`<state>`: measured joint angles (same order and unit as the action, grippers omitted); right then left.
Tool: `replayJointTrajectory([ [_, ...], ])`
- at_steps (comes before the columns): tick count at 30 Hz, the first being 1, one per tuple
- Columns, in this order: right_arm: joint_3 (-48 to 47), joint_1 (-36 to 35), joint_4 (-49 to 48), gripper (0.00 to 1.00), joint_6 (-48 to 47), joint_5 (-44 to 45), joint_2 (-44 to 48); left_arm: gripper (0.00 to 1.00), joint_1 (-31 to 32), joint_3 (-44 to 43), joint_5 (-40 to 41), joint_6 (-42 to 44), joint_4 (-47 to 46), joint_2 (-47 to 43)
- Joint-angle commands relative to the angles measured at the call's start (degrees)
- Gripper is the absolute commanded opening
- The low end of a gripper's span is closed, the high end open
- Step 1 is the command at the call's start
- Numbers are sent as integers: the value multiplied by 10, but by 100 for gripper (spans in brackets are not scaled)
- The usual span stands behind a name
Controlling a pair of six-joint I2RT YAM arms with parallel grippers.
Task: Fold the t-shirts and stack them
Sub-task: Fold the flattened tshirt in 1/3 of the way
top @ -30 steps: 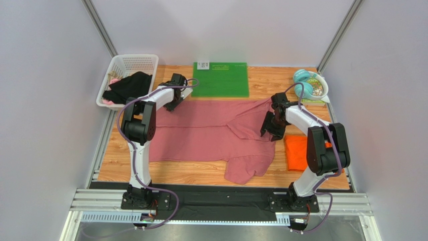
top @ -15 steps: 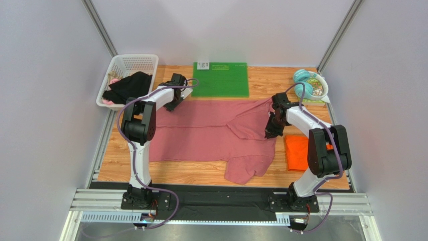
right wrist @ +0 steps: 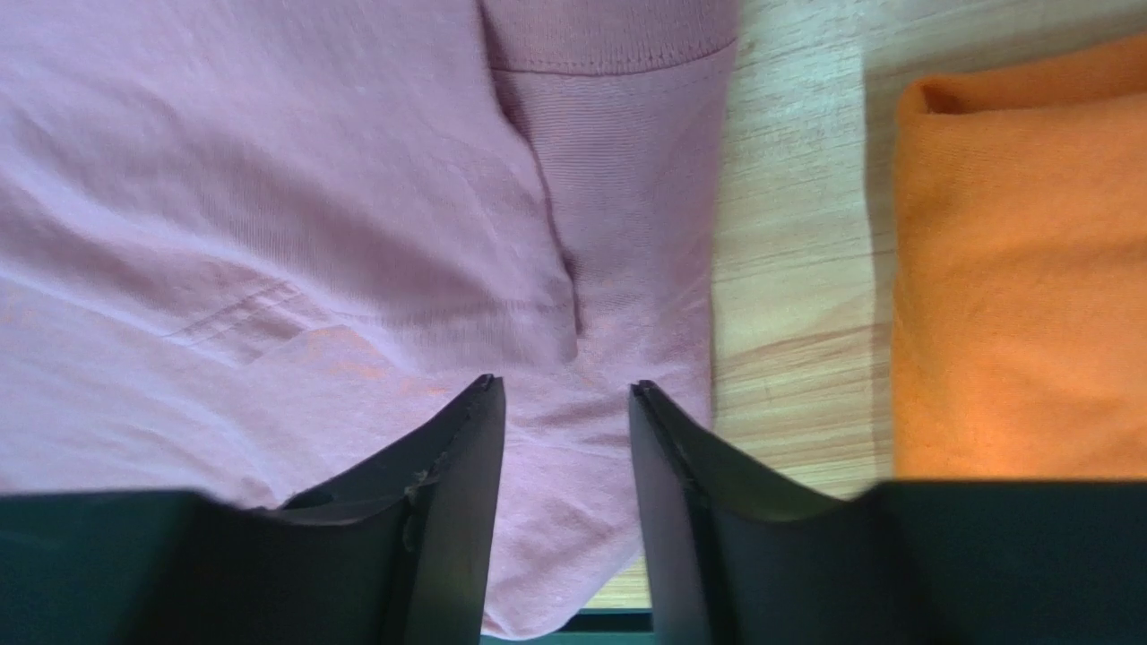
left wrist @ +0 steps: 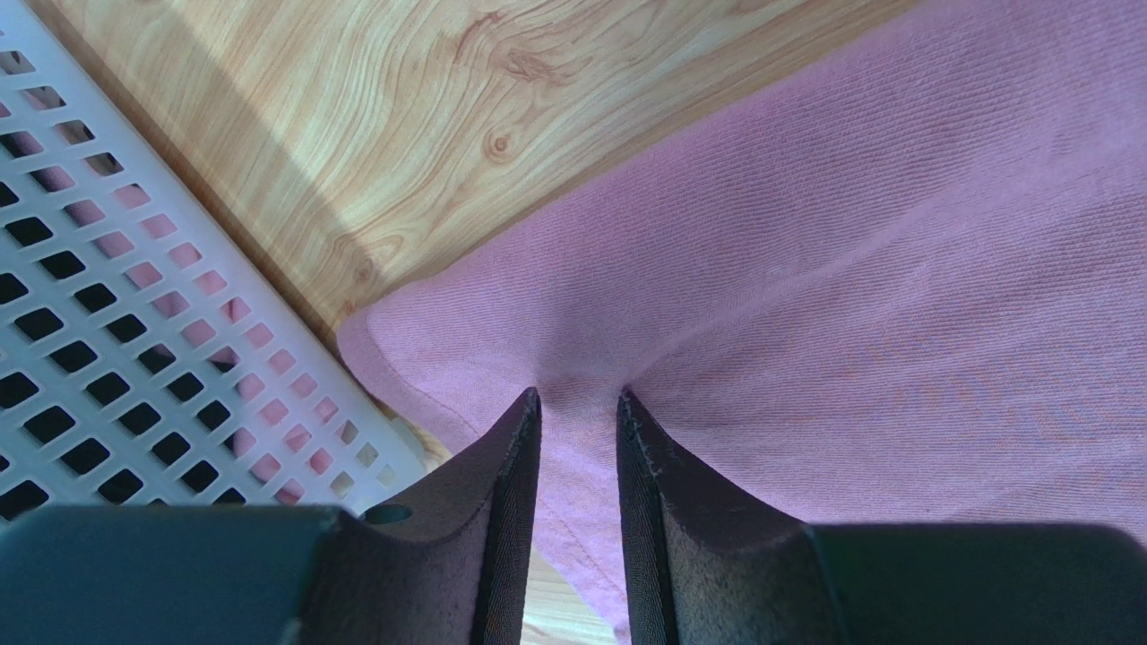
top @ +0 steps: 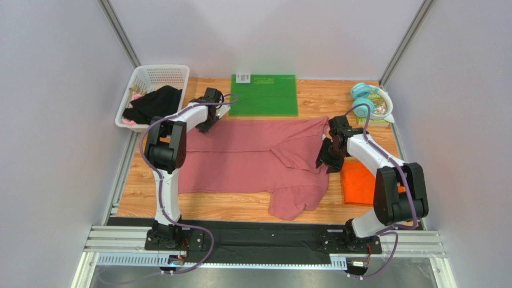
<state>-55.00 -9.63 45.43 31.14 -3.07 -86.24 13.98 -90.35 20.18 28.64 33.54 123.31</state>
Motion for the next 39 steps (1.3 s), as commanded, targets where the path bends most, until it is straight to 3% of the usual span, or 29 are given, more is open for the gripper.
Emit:
replayJointTrajectory([
  [1,2,-3,8,51,1,-5,-28,34,-8,14,-17,-5,16,-20],
  [5,-32,-27,24,53,11,4,7,34,-8,16,-16,-3,16,-25],
  [12,-150,-182,40,47,-9,16,-46,34,-8,16,-16,-7,16,-20],
  [15,-194,-233,56,43,-41,72,-107,34,-8,17,-15,-7,17,-22],
  [21,-249,-320,121,43,-79,266,-190,34,-8,21,-10,-3,14,-28],
  [32,-281,-342,142,42,-95,332,-238,34,-8,21,-12,-4,16,-27],
  [39,-299,-342,127,42,-104,287,-256,34,-8,21,-10,-2,17,-29],
])
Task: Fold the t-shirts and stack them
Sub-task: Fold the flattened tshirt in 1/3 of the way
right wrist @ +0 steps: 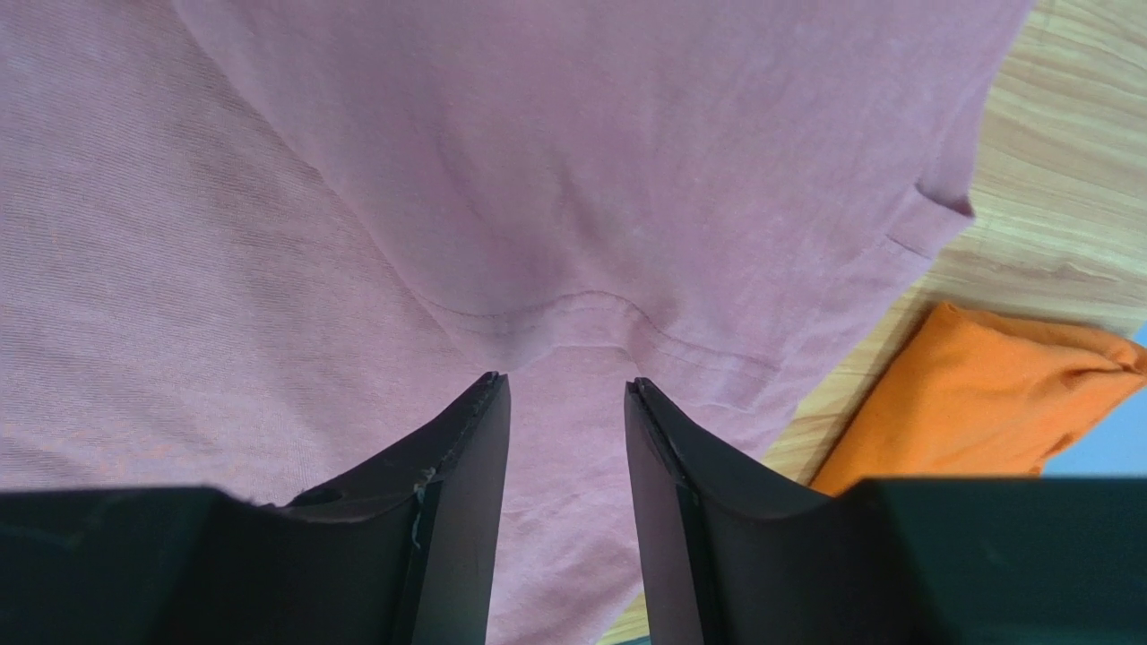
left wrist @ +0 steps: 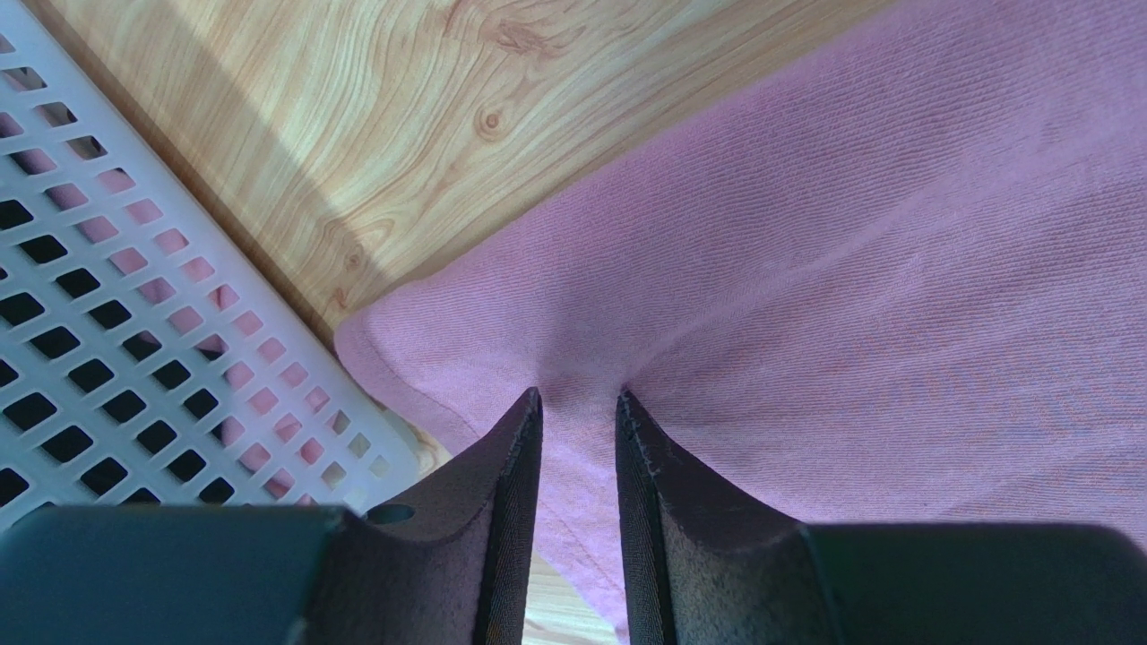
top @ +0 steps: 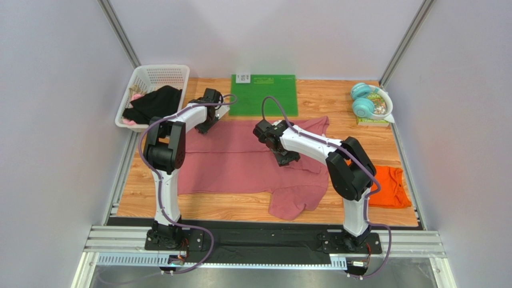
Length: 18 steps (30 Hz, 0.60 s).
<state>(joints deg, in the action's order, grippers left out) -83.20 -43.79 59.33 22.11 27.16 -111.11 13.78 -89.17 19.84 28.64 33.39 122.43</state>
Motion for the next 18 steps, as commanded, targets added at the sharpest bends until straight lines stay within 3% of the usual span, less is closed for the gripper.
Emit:
replayJointTrajectory([
  [1,-8,-2,-20,42,-15,-37,-2,34,-6,7,-7,-1,19,-20],
  [18,-14,-1,-53,40,-18,-45,-36,34,-6,5,-5,4,16,-15],
])
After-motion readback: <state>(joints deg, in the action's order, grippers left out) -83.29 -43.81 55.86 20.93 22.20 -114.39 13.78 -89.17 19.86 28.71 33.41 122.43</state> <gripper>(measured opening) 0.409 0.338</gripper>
